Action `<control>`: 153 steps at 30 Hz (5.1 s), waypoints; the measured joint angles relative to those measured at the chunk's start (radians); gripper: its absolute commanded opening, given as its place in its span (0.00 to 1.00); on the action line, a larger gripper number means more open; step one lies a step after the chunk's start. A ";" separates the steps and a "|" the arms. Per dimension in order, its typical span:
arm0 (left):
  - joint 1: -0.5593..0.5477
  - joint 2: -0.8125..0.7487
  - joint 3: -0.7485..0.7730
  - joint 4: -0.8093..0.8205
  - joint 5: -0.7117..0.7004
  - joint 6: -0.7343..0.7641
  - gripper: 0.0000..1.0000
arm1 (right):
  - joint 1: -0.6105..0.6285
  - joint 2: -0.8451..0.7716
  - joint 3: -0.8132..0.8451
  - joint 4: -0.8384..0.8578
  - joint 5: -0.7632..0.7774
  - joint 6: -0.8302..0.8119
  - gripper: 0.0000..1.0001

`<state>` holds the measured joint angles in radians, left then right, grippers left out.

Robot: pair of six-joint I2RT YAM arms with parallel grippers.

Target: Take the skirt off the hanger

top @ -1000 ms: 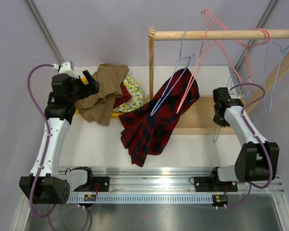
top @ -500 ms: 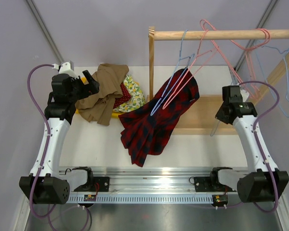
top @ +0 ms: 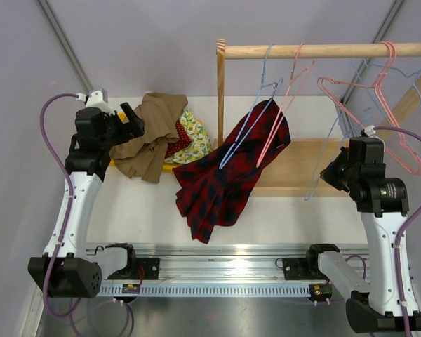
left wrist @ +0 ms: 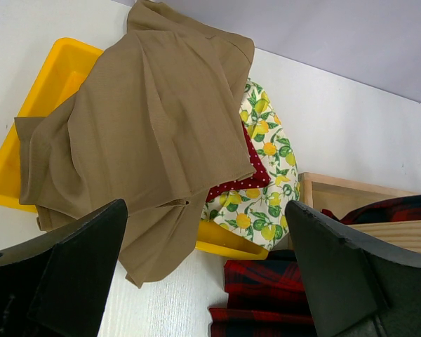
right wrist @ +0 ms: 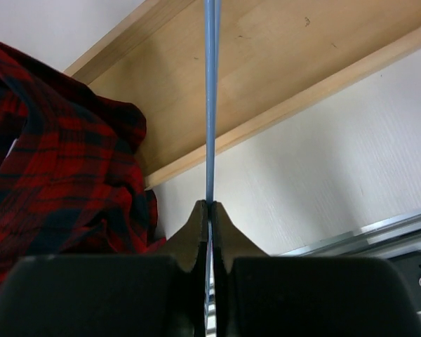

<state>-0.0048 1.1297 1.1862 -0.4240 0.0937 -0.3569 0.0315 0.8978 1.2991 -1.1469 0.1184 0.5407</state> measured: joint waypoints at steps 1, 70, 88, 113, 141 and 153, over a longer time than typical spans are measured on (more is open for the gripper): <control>0.000 0.000 0.000 0.000 0.000 0.000 0.99 | 0.000 -0.009 0.004 -0.011 -0.009 0.000 0.00; 0.000 0.005 0.000 0.000 -0.027 0.013 0.99 | 0.000 -0.216 0.341 0.108 -0.249 -0.153 0.00; 0.000 0.020 0.000 0.000 -0.037 0.020 0.99 | 0.000 -0.122 0.558 0.147 -0.320 -0.106 0.00; 0.000 0.020 0.000 0.000 -0.037 0.020 0.99 | 0.000 -0.044 0.491 0.317 -0.306 -0.073 0.00; 0.000 0.020 0.000 0.000 -0.037 0.020 0.99 | 0.000 -0.079 0.596 0.304 -0.396 -0.116 0.89; 0.000 0.020 0.000 0.000 -0.037 0.020 0.99 | 0.006 0.167 0.349 0.617 -0.708 0.040 0.83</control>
<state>-0.0048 1.1500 1.1862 -0.4240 0.0566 -0.3370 0.0380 1.0653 1.6478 -0.5301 -0.5892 0.5808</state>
